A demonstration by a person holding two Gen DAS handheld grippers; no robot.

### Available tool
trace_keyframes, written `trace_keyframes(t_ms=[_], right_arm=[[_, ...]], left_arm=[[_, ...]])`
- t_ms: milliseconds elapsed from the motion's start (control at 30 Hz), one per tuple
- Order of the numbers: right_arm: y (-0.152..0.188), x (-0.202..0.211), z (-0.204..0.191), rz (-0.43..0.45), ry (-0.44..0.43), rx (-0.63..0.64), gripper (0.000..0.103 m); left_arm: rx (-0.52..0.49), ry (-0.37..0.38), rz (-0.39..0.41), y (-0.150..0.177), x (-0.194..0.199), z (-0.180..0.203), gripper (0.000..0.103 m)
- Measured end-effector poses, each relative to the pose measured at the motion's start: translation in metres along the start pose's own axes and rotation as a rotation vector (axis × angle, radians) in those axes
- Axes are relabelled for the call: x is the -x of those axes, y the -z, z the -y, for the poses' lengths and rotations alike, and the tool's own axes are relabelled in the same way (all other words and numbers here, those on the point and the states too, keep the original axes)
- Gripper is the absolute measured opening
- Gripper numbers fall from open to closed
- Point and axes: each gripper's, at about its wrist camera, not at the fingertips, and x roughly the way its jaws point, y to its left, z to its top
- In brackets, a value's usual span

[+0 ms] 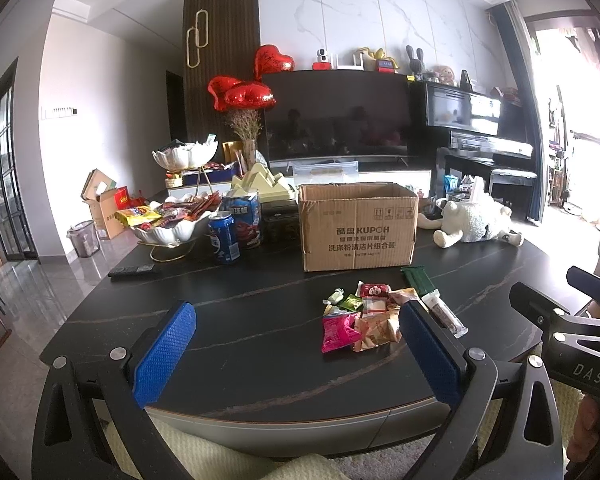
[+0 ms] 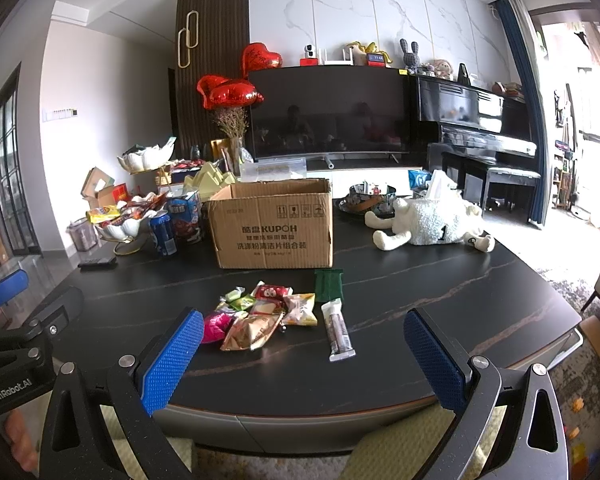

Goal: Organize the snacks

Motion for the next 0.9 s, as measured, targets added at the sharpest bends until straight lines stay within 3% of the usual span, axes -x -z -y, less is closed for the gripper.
trace_keyframes(t_ms=[700,900], right_arm=[[-0.0005,-0.0004,0.0006,0.002,0.0,-0.001,0.101],[-0.0048,-0.0077,-0.008,-0.013,-0.014,-0.009,0.101]], left_arm=[[-0.001,0.002,0.0,0.0009,-0.0003,-0.0015,0.103],[-0.004,0.039,-0.004,0.0,-0.0004,0.0009,0.103]])
